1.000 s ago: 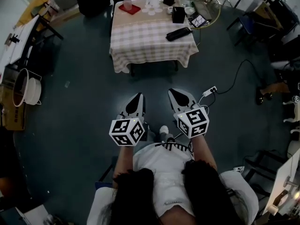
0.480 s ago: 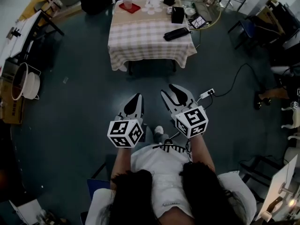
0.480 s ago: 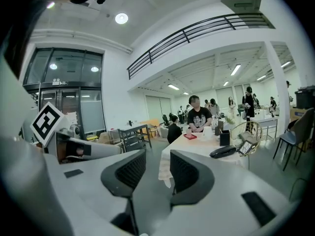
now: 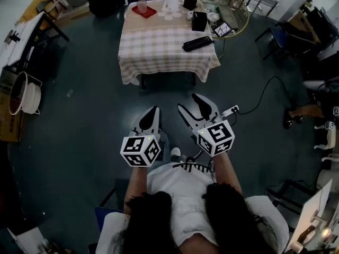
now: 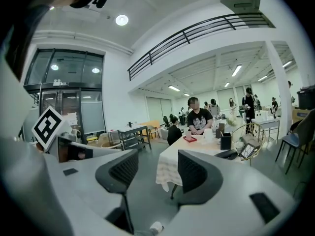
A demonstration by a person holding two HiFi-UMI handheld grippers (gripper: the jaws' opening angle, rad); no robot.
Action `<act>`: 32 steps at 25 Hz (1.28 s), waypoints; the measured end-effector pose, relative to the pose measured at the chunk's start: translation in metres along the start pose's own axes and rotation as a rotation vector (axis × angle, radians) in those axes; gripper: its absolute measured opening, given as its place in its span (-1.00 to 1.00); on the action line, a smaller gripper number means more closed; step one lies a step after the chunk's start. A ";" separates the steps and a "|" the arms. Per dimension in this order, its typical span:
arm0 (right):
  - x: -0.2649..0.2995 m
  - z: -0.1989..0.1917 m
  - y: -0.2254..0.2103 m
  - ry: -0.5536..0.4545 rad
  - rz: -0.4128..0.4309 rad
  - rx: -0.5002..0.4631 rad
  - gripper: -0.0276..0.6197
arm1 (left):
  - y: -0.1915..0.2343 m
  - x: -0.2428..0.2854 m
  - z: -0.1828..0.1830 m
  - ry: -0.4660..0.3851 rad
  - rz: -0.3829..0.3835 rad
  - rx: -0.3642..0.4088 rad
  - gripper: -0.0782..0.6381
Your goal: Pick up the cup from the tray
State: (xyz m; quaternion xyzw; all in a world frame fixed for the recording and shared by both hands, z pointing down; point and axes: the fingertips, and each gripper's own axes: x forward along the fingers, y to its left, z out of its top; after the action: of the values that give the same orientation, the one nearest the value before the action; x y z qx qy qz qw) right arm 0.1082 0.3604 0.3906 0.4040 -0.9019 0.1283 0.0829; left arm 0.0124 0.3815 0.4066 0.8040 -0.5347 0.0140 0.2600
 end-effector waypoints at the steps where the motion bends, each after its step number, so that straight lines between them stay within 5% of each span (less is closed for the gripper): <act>1: 0.005 0.002 -0.003 -0.001 0.000 -0.003 -0.18 | 0.003 0.005 0.002 0.002 -0.002 -0.003 -0.76; 32: 0.214 0.069 -0.062 0.041 -0.082 0.001 -0.18 | 0.155 0.151 0.130 0.048 -0.048 0.032 -0.76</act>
State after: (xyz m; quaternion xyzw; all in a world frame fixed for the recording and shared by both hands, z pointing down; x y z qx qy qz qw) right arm 0.0109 0.1487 0.3889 0.4378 -0.8827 0.1336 0.1064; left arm -0.0907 0.1510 0.4027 0.8199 -0.5087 0.0354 0.2602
